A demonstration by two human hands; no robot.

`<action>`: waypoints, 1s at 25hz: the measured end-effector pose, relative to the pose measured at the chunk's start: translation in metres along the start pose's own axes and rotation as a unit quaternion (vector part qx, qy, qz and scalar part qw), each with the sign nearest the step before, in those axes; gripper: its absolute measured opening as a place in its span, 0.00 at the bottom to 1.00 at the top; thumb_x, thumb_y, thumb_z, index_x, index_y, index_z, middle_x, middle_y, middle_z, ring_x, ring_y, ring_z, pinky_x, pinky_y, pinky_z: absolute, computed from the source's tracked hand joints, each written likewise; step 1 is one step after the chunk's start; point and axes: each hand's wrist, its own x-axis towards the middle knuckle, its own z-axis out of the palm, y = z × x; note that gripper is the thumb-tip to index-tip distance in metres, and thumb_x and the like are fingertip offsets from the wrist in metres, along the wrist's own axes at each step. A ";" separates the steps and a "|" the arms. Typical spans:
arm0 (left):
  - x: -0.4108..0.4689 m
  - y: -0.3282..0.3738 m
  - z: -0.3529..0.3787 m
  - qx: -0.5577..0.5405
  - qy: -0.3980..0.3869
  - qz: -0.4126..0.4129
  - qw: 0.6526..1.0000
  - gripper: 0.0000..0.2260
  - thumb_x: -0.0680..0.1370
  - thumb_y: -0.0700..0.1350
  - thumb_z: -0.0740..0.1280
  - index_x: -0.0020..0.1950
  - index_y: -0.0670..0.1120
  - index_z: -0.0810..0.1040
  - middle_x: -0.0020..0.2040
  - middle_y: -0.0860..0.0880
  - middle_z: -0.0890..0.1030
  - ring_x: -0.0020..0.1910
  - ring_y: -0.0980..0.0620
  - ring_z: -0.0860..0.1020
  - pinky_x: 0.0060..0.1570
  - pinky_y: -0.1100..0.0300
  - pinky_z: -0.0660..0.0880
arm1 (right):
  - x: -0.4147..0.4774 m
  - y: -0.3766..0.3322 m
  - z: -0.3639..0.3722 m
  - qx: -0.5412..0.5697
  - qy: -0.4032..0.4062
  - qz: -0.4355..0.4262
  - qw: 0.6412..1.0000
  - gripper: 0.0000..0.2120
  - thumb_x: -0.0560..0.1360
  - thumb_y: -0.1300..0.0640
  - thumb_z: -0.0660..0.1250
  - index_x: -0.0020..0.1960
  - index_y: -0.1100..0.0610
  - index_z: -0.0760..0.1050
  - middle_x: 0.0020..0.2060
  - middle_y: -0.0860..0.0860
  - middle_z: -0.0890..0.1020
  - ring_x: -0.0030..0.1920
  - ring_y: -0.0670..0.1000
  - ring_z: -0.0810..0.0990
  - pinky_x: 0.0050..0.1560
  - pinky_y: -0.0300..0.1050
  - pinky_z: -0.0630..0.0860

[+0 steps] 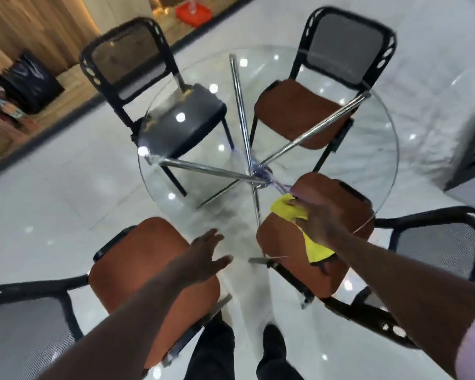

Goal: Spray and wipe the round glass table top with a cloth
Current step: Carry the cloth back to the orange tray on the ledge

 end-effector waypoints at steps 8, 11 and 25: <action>-0.143 0.079 -0.170 -0.035 0.217 0.038 0.975 0.25 0.77 0.68 0.67 0.69 0.56 0.78 0.64 0.54 0.81 0.63 0.56 0.80 0.61 0.58 0.77 | -0.036 -0.141 -0.133 0.416 -0.018 0.062 0.907 0.17 0.79 0.59 0.76 0.67 0.50 0.80 0.62 0.59 0.86 0.61 0.62 0.85 0.64 0.60 0.81; -0.218 0.069 -0.221 0.015 0.290 0.062 0.955 0.24 0.79 0.64 0.67 0.69 0.53 0.78 0.66 0.55 0.80 0.62 0.58 0.78 0.57 0.68 0.75 | -0.047 -0.237 -0.161 0.434 -0.049 -0.013 0.899 0.18 0.77 0.59 0.76 0.66 0.56 0.80 0.55 0.58 0.87 0.54 0.59 0.85 0.57 0.54 0.80; -0.650 -0.319 -0.319 0.123 0.417 -0.120 0.892 0.29 0.79 0.70 0.62 0.76 0.58 0.70 0.73 0.58 0.73 0.69 0.57 0.74 0.66 0.55 0.76 | -0.160 -0.766 0.070 -0.153 -0.062 -0.264 0.950 0.36 0.67 0.55 0.81 0.69 0.48 0.66 0.51 0.51 0.80 0.44 0.48 0.79 0.38 0.44 0.78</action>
